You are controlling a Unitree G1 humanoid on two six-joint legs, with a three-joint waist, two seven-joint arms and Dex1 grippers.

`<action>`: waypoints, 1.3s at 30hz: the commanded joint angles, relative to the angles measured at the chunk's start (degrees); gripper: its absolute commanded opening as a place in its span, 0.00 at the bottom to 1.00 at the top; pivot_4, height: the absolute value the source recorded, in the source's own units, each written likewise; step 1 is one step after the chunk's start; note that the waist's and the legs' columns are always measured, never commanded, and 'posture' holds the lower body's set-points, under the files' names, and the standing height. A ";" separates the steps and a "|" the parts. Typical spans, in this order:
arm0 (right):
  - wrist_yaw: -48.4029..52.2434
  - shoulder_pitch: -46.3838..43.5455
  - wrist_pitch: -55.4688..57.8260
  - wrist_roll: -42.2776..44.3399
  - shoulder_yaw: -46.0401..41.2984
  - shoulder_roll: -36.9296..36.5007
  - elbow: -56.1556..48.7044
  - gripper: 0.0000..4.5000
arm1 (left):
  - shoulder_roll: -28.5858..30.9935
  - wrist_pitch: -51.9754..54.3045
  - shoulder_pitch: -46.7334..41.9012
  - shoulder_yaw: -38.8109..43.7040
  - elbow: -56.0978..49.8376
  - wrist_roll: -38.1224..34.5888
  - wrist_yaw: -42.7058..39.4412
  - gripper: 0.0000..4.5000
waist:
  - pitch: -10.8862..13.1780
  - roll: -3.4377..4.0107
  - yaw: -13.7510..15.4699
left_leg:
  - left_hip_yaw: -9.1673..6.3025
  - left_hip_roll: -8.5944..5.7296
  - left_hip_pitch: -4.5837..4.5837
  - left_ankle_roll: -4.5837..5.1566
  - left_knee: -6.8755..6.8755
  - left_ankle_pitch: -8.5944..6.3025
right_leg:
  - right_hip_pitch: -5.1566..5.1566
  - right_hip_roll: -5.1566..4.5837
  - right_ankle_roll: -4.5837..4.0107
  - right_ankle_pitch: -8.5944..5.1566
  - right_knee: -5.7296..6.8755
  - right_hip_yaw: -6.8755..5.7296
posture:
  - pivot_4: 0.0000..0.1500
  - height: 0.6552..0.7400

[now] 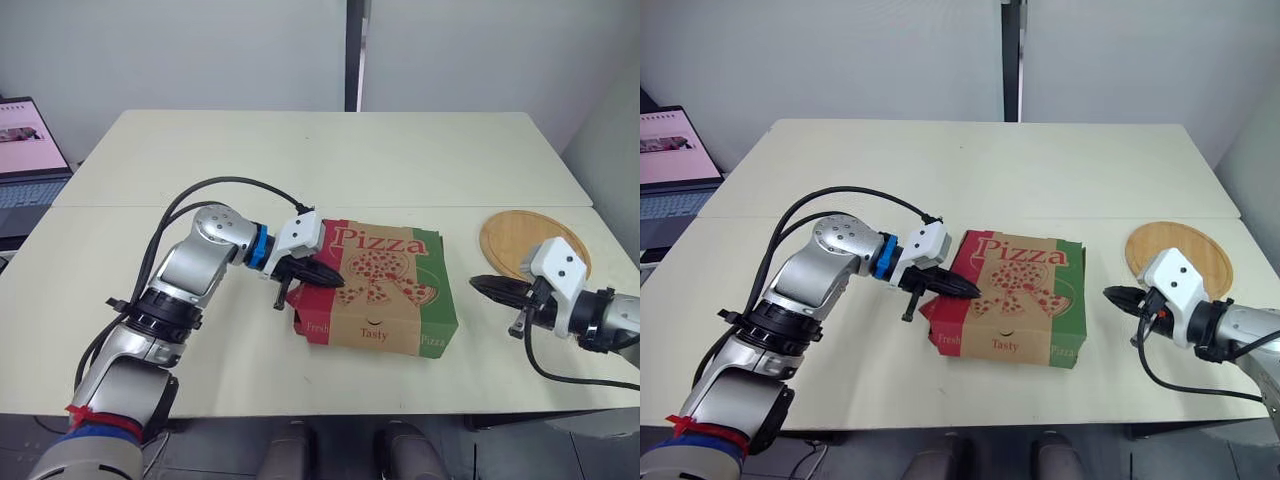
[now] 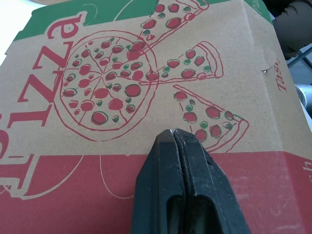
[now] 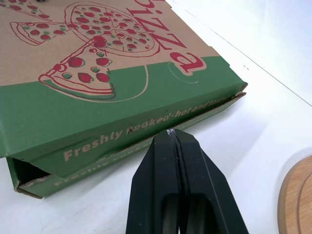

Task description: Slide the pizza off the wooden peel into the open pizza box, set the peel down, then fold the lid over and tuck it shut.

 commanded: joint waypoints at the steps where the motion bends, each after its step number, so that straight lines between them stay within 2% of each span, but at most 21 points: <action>1: 0.92 0.43 -0.87 -0.44 -0.35 -0.98 -1.35 0.00 | 0.63 -1.05 0.88 -1.05 -1.40 1.11 -0.26 0.00 | 0.00 0.00 0.01 | 0.00 0.00 0.00 0.00 0.00 0.00 | 0.00 0.00 0.00 0.00 0.00 0.00 | 1.00 1.00; 8: 0.58 2.17 -2.75 -4.82 5.86 -0.96 -1.05 0.00 | 0.29 -0.36 0.71 0.35 -1.63 0.07 0.96 0.00 | 0.00 0.00 0.05 | -0.01 0.00 0.00 0.00 0.01 0.00 | 0.01 0.00 0.00 0.00 0.01 0.00 | 1.00 1.00; 16: -3.12 -1.75 -9.40 -10.47 12.70 6.72 4.74 0.00 | -0.08 -0.09 -0.95 1.74 0.89 -0.80 1.58 0.00 | -0.01 0.01 0.02 | 0.00 0.00 0.01 -0.01 0.08 0.00 | 0.02 0.01 0.00 0.00 0.04 -0.01 | 1.00 1.00; 25: -2.53 -4.63 -7.78 -7.01 10.88 10.02 2.48 0.00 | -1.79 4.08 -5.17 4.20 2.81 -4.10 2.53 0.00 | -0.01 0.01 -0.13 | -0.01 0.02 0.01 -0.01 0.08 0.01 | -0.01 0.09 0.00 0.00 0.09 0.01 | 1.00 1.00; 33: -2.88 -5.58 -4.23 -3.23 10.07 10.63 0.32 0.00 | -2.80 1.73 -7.51 3.40 6.79 -3.12 2.01 0.00 | -0.01 0.01 -0.12 | 0.00 0.02 0.01 -0.01 0.08 0.00 | -0.01 0.10 0.00 0.00 0.09 0.01 | 1.00 1.00; 39: -2.68 -3.08 -6.03 -6.36 10.98 8.61 -0.79 0.00 | -2.36 -1.19 -7.18 1.61 7.66 -1.34 -0.27 0.00 | -0.01 0.01 -0.05 | 0.00 0.02 0.00 -0.01 0.08 0.00 | -0.02 0.11 -0.01 0.00 0.09 0.01 | 1.00 1.00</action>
